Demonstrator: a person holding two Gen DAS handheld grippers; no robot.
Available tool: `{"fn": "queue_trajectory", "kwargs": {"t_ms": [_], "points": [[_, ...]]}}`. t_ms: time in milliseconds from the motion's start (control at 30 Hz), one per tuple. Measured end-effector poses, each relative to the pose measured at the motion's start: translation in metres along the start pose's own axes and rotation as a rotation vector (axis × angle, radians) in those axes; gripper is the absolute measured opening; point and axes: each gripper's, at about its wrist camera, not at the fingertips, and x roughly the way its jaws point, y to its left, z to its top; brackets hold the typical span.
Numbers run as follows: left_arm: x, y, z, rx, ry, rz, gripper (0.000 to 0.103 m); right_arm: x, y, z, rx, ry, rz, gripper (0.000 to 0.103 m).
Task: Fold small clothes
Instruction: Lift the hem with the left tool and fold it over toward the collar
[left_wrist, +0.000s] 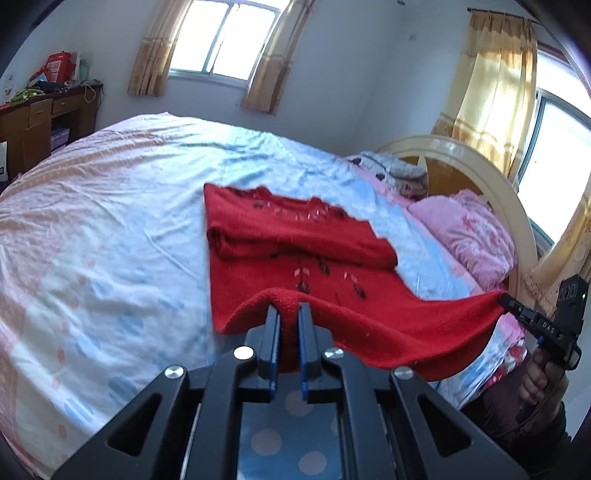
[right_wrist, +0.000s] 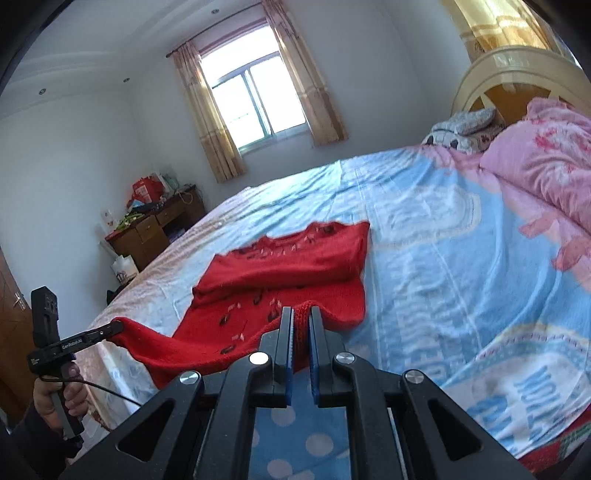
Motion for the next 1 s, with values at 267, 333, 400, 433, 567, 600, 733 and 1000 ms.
{"fn": "queue_trajectory", "kwargs": {"t_ms": [267,333,400,433,567,600,733,1000], "points": [[-0.007,-0.001,0.023,-0.028,-0.047,-0.022,0.009,-0.002,0.009,0.027,-0.008,-0.055,0.009,0.006],[-0.008,0.000,0.030,-0.043,-0.062,-0.026,0.009,-0.002,0.012,0.035,-0.010,-0.074,0.016,0.006],[-0.010,-0.001,0.039,-0.058,-0.082,-0.033,0.009,-0.003,0.017,0.045,-0.017,-0.097,0.023,0.006],[-0.011,-0.001,0.042,-0.060,-0.090,-0.034,0.009,-0.002,0.019,0.050,-0.018,-0.106,0.027,0.006],[-0.009,-0.003,0.061,-0.052,-0.118,-0.023,0.009,0.004,0.025,0.069,-0.024,-0.133,0.031,0.006],[-0.008,-0.002,0.065,-0.051,-0.124,-0.020,0.009,0.007,0.026,0.072,-0.024,-0.135,0.030,0.006],[-0.001,0.001,0.081,-0.056,-0.151,-0.015,0.009,0.019,0.027,0.088,-0.026,-0.140,0.022,0.006],[0.031,0.009,0.117,-0.064,-0.146,0.002,0.009,0.058,0.023,0.118,-0.025,-0.125,-0.019,0.006]]}}
